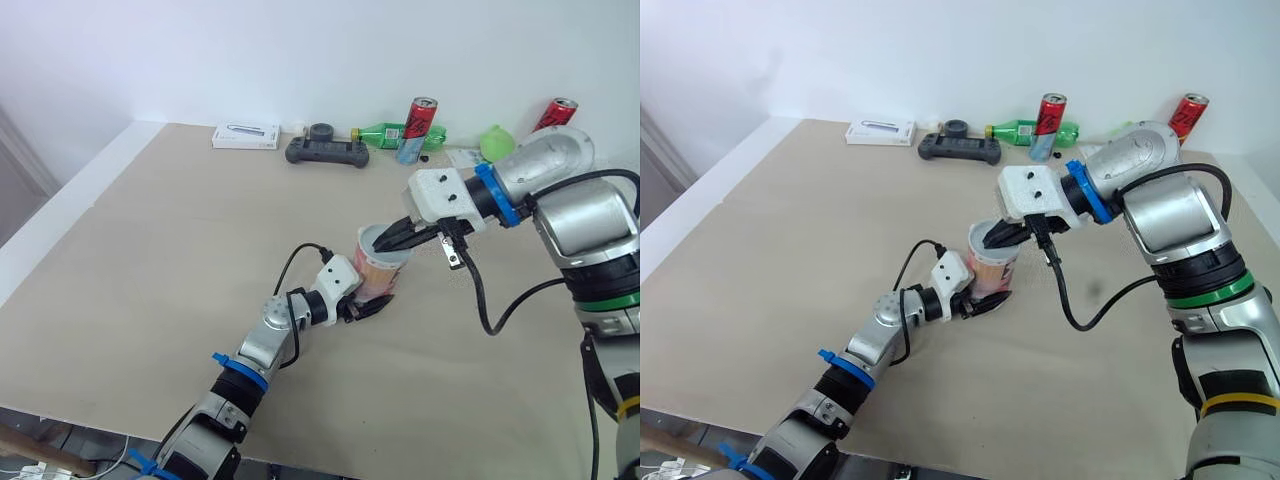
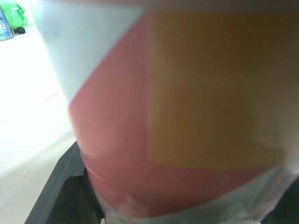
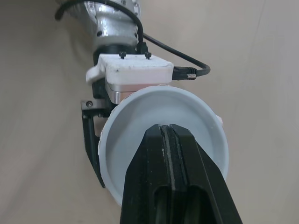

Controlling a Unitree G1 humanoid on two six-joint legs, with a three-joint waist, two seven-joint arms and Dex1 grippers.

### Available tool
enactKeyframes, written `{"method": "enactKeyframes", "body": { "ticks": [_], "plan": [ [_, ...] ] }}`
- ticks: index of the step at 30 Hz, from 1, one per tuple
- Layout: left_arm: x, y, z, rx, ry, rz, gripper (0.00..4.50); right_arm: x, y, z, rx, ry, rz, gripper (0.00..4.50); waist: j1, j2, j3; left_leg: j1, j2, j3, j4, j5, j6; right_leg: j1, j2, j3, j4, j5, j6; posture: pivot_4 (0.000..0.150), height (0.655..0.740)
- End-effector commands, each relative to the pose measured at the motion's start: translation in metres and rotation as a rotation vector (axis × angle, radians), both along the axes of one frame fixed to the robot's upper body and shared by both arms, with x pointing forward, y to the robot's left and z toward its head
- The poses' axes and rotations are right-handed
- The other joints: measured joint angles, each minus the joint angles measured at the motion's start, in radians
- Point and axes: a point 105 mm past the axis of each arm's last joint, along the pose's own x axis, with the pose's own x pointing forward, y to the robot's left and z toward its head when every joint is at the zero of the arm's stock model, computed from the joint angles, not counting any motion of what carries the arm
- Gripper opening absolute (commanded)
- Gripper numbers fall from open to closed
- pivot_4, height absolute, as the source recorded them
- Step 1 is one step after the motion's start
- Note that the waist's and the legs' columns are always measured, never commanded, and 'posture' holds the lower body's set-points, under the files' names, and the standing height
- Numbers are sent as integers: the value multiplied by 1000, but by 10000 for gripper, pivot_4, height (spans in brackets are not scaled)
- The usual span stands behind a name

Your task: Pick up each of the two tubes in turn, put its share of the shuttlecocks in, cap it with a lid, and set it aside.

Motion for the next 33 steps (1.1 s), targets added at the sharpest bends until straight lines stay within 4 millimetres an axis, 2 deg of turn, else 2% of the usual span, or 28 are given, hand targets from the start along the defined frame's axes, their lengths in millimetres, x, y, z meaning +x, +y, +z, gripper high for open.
{"method": "enactKeyframes", "body": {
  "ticks": [1,4,7,10,12,14,15,16,19,20,22,23,26,28,30,33],
  "plan": [
    [-2,4,-21,64,52,9,29799,-1,-10,-43,-127,111,-29,191,0,-2,-3,2,1,-1,-1,-1,-1,0,0,-1,-2,0,0,1500,7400],
    [-2,5,-21,65,52,12,29799,1,-9,-35,-70,99,-41,191,0,-6,-9,4,2,-2,-2,-3,-4,3,-2,-6,-5,0,0,1500,7400],
    [-2,6,-22,65,54,16,29799,3,-4,1,132,68,-92,191,0,-7,-10,4,3,-2,-2,-4,-6,3,-11,-19,-6,0,-1,1500,7400],
    [0,10,-19,60,52,27,29799,-8,-3,36,380,81,-123,191,1,-6,-9,-1,3,-1,-2,-4,-6,3,-17,-25,-5,1,-2,1500,7400],
    [1,13,-18,57,51,32,29799,-19,-8,48,521,119,-156,191,3,-5,-8,-4,3,-1,-2,-2,-4,0,-17,-27,-5,2,-3,1500,7400],
    [1,15,-18,52,56,31,29799,-26,-19,51,610,140,-227,6598,5,-5,-8,-6,3,-2,-2,-3,-4,-1,-17,-27,-5,3,-1,1500,7400],
    [1,16,-18,50,59,29,29799,-30,-25,49,638,158,-265,8117,7,-5,-8,-6,4,-3,-2,-3,-3,-1,-17,-27,-6,2,-1,1500,7400],
    [1,17,-17,43,64,26,29799,-33,-31,46,656,171,-301,11607,8,-6,-8,-6,4,-4,-2,-4,-3,0,-17,-28,-6,2,-1,1500,7400],
    [-1,20,-15,27,75,13,41278,-40,-49,37,734,186,-420,24297,4,-4,-7,-6,4,-4,-3,-4,-3,0,-16,-32,-7,0,-4,1500,7400],
    [-1,21,-15,28,76,8,45000,-43,-53,33,760,191,-457,30039,0,-2,-6,-6,5,-3,-3,-4,-3,-1,-16,-31,-7,0,-4,1500,7400],
    [-2,25,-14,27,78,-3,45000,-49,-60,19,800,200,-532,39210,1,1,-5,-5,5,-3,-3,-4,-3,0,-14,-32,-7,0,-4,1500,7400],
    [-4,29,-9,13,77,-27,45000,-53,-64,1,807,203,-586,43837,0,1,-5,-5,6,-3,-3,-4,-3,0,-14,-33,-7,0,-5,1500,7400],
    [-12,47,2,-2,63,-82,45000,-64,-59,-40,834,210,-683,44553,0,-2,-5,-5,7,-5,-5,-4,-3,1,-12,-34,-7,-1,-4,1500,7400],
    [-14,63,7,5,53,-92,45000,-67,-53,-61,842,208,-720,44553,-2,5,-3,-5,11,-5,-3,-7,-7,1,-7,-34,-7,-1,-4,1500,7400],
    [-19,84,17,6,53,-101,45000,-64,-49,-81,865,193,-768,44553,-5,6,-1,-4,17,-1,-4,-8,-7,-2,4,-29,-5,-2,-6,1500,7400],
    [-28,109,30,8,69,-120,45000,-58,-40,-103,885,180,-800,44553,-6,4,1,-4,19,1,-3,-7,-8,-8,8,-23,3,-7,-14,1500,7400]
  ]
}}
